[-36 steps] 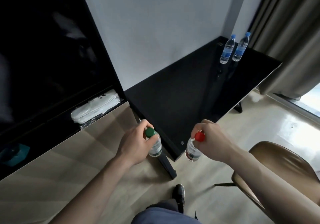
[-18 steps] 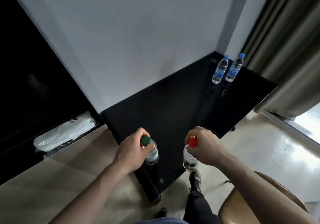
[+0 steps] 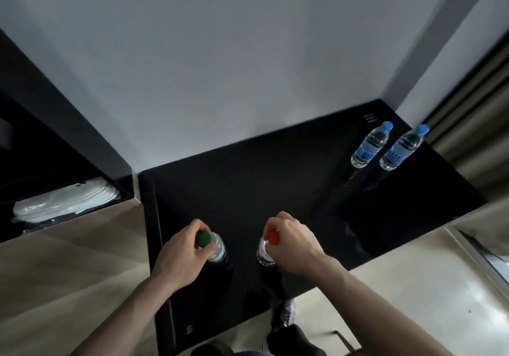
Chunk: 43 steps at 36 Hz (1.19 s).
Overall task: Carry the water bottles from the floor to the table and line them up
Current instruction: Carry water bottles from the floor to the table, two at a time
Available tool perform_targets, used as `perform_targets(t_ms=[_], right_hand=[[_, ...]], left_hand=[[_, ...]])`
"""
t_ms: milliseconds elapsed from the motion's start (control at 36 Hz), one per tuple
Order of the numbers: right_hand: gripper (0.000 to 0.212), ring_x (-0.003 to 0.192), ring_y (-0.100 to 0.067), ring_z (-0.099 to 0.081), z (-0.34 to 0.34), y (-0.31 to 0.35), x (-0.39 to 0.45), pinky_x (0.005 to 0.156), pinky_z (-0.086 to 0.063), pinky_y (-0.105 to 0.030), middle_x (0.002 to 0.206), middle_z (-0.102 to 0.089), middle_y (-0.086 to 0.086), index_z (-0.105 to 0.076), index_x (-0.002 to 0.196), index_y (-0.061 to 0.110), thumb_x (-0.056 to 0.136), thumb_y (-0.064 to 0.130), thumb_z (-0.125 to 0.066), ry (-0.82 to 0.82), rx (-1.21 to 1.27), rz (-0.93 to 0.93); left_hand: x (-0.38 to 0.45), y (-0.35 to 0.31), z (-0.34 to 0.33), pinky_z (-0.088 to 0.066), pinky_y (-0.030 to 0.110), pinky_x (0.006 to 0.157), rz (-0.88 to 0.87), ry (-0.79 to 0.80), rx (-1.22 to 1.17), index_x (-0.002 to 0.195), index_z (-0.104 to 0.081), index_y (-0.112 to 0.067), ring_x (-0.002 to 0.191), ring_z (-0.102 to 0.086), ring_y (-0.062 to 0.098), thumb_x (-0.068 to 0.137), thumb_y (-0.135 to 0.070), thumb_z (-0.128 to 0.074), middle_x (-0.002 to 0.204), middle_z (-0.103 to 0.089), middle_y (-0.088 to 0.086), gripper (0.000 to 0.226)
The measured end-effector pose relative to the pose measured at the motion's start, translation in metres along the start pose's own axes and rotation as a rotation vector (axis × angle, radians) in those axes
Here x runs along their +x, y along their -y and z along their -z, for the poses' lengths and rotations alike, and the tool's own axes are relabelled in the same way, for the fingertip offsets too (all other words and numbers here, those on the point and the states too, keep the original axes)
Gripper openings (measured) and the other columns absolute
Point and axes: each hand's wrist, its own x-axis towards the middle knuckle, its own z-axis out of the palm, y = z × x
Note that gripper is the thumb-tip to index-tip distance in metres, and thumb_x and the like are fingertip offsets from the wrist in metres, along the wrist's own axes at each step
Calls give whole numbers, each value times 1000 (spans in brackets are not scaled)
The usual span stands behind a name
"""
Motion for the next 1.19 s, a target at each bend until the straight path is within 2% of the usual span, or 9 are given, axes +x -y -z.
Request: perform_targets(t_ms=[111, 278, 389, 556, 667, 806, 972, 1083, 1194], right_hand=[[12, 70, -14, -56, 14, -25, 19, 58, -40, -25, 96, -49, 12, -61, 86, 32, 81, 24, -53, 31, -66, 6], [10, 74, -17, -60, 23, -53, 25, 68, -53, -33, 97, -48, 13, -60, 85, 33, 81, 26, -53, 18, -44, -55], [12, 78, -18, -61, 25, -64, 26, 74, -54, -36, 98, -49, 13, -60, 88, 35, 81, 28, -54, -35, -21, -112], [14, 82, -21, -61, 18, -68, 22, 72, -51, -33, 101, -47, 12, -62, 96, 36, 83, 33, -60, -64, -5, -127], [12, 79, -14, -60, 20, -71, 29, 72, -52, -31, 96, -48, 13, -61, 91, 35, 80, 37, -63, -79, 24, -104], [12, 76, -9, -58, 31, -78, 44, 68, -50, -28, 93, -50, 15, -60, 86, 35, 75, 34, -67, -61, 12, -79], [11, 75, -7, -58, 59, -107, 69, 66, -53, -26, 93, -51, 17, -61, 83, 35, 76, 32, -68, -53, 3, -55], [10, 77, -8, -59, 85, -135, 82, 67, -54, -27, 95, -51, 16, -61, 85, 34, 77, 32, -68, -29, -24, -13], [10, 78, -7, -59, 111, -164, 98, 66, -54, -25, 97, -51, 16, -60, 85, 35, 80, 30, -67, -34, -19, 26]], left_hand=[[10, -18, -17, -41, 15, 63, 62, 2, -25, 98, -50, -41, 78, -60, -4, 88, -49, -65, 90, -60, -22, 20], [18, -31, -33, -40, 13, 60, 37, -3, -2, 101, -46, -40, 75, -60, -3, 92, -45, -62, 95, -59, -21, 19], [26, -29, -41, -52, 24, 67, 18, -2, -2, 105, -45, -39, 76, -63, 4, 95, -45, -58, 99, -57, -17, 17], [42, -32, -43, -55, 35, 68, 56, -40, -54, 93, -44, -32, 76, -61, 12, 94, -39, -62, 91, -56, -10, 19], [42, -34, -47, -54, 28, 62, 45, -63, -69, 87, -43, -33, 70, -62, 6, 93, -40, -63, 85, -57, -12, 23], [45, -49, -60, -50, 19, 59, 48, -72, -88, 90, -43, -35, 70, -63, 5, 93, -42, -63, 88, -57, -14, 22], [66, -84, -77, -46, 17, 61, 94, -89, -98, 93, -45, -33, 76, -62, 5, 94, -41, -62, 91, -57, -14, 19], [85, -114, -87, -53, 24, 69, 142, -107, -117, 95, -47, -30, 81, -62, 6, 94, -39, -63, 93, -58, -13, 18], [105, -143, -97, -47, 18, 62, 193, -117, -117, 95, -48, -30, 78, -62, 6, 94, -39, -64, 92, -58, -12, 19]])
